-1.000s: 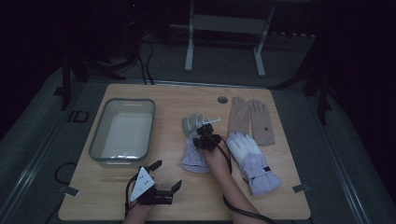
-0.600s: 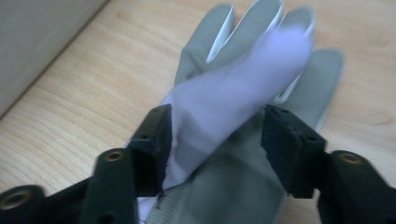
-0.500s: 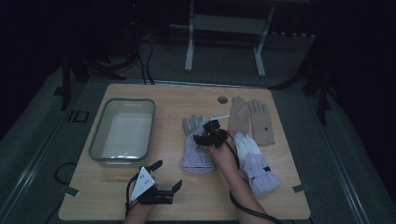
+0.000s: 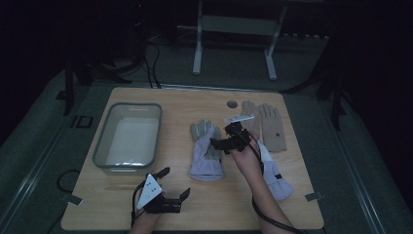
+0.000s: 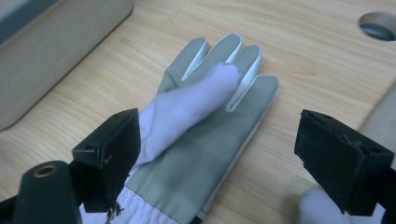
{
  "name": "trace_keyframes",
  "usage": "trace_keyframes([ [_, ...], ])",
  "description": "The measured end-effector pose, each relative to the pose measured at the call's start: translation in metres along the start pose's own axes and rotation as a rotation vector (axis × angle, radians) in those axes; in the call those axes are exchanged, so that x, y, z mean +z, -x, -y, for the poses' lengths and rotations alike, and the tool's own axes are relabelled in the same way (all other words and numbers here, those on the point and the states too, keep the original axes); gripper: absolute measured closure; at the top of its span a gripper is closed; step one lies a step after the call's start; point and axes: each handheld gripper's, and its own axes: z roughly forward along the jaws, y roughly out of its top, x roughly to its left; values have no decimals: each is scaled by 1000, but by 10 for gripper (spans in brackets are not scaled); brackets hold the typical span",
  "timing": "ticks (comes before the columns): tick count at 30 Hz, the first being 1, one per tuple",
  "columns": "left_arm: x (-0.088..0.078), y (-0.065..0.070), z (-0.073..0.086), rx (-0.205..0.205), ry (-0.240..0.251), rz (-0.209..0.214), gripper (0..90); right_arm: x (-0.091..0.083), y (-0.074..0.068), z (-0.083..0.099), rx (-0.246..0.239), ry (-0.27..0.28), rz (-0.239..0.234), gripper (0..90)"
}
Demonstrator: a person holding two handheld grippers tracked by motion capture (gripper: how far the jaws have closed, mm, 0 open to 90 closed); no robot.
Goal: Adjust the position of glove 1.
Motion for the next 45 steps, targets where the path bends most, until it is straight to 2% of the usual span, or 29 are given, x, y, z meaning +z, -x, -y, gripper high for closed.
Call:
trace_keyframes([
  [6,0,0,0,-1,-2,2,11,-17,8,2,-1,27,-14,141],
  [10,0,-1,-1,-1,5,-2,12,-28,14,7,-23,32,12,138],
  [13,0,-2,-1,-5,4,-2,11,-38,22,12,19,33,3,122],
  [15,0,-2,-1,-9,6,4,11,-44,27,16,24,44,24,107],
  [17,0,-1,-1,-14,6,12,11,-51,31,20,28,57,68,106],
  [19,1,-1,-1,-13,4,13,11,-58,37,26,23,49,54,106],
  [22,1,-2,-1,-13,3,12,11,-66,44,36,2,47,67,126],
  [30,2,-2,0,-14,-2,21,11,-85,68,63,6,63,64,199],
  [33,3,-1,0,-14,-1,22,11,-89,75,73,9,53,63,221],
  [39,3,-1,0,-9,-6,21,11,-89,80,91,-23,15,54,229],
  [43,3,0,0,-10,-6,19,11,-83,84,109,-29,-38,47,251],
  [45,3,0,0,-8,-8,20,11,-77,87,116,-54,-73,58,263],
])
